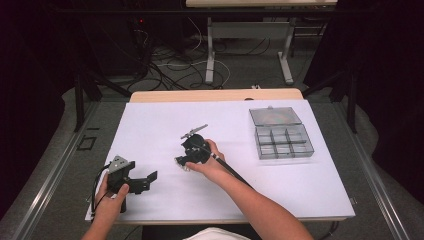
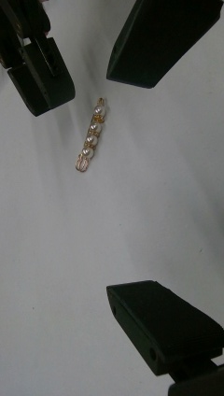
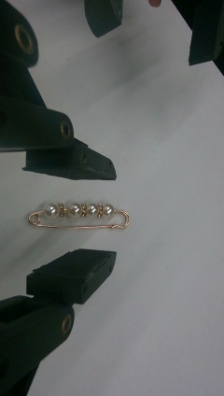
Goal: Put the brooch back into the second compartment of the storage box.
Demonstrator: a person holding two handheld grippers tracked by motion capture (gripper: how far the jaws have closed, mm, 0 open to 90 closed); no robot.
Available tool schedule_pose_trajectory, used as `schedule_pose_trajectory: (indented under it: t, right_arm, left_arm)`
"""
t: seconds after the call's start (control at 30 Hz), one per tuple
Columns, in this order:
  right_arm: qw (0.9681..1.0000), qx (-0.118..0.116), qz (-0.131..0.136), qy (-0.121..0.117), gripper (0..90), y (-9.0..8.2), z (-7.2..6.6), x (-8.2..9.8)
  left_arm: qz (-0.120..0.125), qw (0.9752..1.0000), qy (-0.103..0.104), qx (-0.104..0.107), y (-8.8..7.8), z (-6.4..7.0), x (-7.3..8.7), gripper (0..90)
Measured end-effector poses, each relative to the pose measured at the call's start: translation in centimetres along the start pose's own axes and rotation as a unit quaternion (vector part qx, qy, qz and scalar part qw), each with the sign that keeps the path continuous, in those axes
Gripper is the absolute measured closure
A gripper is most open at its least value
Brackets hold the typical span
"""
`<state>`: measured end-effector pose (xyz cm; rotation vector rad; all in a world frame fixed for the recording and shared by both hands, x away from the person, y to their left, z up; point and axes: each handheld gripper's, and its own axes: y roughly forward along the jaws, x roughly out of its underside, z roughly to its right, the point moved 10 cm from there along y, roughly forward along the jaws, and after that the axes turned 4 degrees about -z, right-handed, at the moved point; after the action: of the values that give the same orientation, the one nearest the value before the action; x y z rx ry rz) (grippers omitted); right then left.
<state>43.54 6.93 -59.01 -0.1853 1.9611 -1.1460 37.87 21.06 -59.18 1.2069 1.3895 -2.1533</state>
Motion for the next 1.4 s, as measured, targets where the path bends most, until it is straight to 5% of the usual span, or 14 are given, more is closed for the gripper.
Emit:
schedule_pose_trajectory:
  t: [0.3, 0.87, 1.1, 1.13, 1.4]
  right_arm:
    - [0.9997, -0.019, -0.017, 0.004, 63.9, 0.8, -0.2, 0.2]
    - [0.9987, -0.014, -0.049, -0.001, 71.8, 2.5, 0.3, 0.8]
    - [0.9974, -0.018, -0.065, 0.024, 74.3, 2.7, -0.1, 1.2]
    - [0.9978, -0.014, -0.065, 0.01, 74.6, 2.8, 0.1, 1.2]
    - [0.9976, -0.011, -0.066, 0.015, 76.2, 3.2, 0.1, 1.3]
  left_arm:
    - [-0.001, 1.0, 0.001, 0.0, 0.0, 0.0, 0.0, 1.0]
    - [0.004, 1.0, -0.001, -0.001, 0.1, -0.1, 0.0, 1.0]
    - [0.003, 1.0, 0.0, -0.002, 0.1, -0.1, 0.0, 1.0]
    - [0.003, 1.0, 0.0, -0.002, 0.1, -0.1, 0.0, 1.0]
    - [0.004, 1.0, 0.0, -0.001, 0.0, -0.1, 0.0, 1.0]
